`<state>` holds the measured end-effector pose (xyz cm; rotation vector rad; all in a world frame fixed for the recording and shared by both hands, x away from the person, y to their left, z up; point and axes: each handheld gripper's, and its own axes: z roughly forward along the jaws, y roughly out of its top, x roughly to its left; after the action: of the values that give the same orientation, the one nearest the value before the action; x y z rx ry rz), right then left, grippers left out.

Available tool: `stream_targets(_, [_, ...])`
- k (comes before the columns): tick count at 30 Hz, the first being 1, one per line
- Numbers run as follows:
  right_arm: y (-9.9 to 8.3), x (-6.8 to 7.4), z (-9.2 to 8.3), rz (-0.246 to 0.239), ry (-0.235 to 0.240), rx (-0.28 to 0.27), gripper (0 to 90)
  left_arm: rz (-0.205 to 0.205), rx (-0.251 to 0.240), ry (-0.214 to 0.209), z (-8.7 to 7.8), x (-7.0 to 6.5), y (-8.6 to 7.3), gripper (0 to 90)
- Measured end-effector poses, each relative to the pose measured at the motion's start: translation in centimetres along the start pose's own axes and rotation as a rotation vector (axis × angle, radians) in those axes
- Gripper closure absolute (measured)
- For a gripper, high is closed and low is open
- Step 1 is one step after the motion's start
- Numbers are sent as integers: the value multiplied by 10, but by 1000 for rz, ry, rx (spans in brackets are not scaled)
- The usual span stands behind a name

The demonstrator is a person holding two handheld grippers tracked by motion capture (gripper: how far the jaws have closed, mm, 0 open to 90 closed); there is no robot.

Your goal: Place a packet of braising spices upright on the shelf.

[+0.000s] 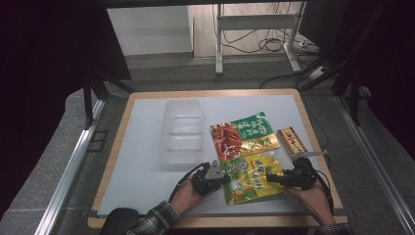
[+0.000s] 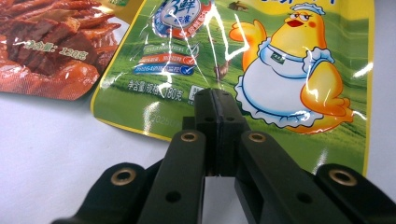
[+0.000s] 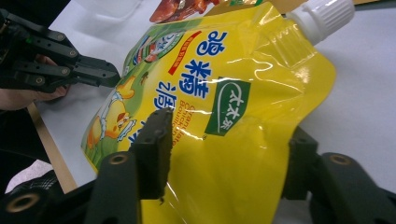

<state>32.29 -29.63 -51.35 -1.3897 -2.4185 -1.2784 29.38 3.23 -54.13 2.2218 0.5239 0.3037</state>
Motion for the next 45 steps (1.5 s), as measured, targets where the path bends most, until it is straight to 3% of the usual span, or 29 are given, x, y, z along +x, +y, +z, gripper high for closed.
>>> stream_targets(1, [0, 0, 0, 0, 0, 0, 495, 0, 0, 0, 0, 0, 0, 900])
stream_targets(2, [-1, -1, 1, 3, 32, 6, 604, 2, -1, 2, 0, 0, 0, 900])
stream_targets(3, [-1, -1, 1, 3, 32, 6, 604, 2, -1, 2, 0, 0, 0, 900])
stream_targets(5, [0, 4, 3, -26, 22, 12, 694, 7, -1, 8, 0, -1, 0, 900])
stream_targets(8, [3, 8, -1, -42, 31, -28, 807, 1, -8, 15, -1, -1, -1, 897])
stream_targets(11, [4, 9, -4, -46, 51, -52, 864, -23, -22, 22, -3, 0, -2, 844])
stream_targets(17, [9, 10, -7, -25, 98, -68, 878, -30, -33, 36, -15, 1, -2, 747])
stream_targets(21, [12, 12, -9, -14, 111, -66, 879, -19, -29, 47, -22, -2, -5, 611])
stream_targets(24, [15, 17, -11, -49, 98, -66, 874, -14, -32, 51, -25, -4, -6, 554])
stream_targets(30, [22, 28, -15, -99, 85, -65, 874, -46, -74, 53, -33, -3, -6, 405])
stream_targets(39, [34, 34, -24, -100, 92, -76, 884, -78, -91, 63, -41, -1, -9, 264])
stream_targets(45, [45, 40, -27, -131, 85, -85, 883, -92, -103, 68, -47, -1, -11, 186])
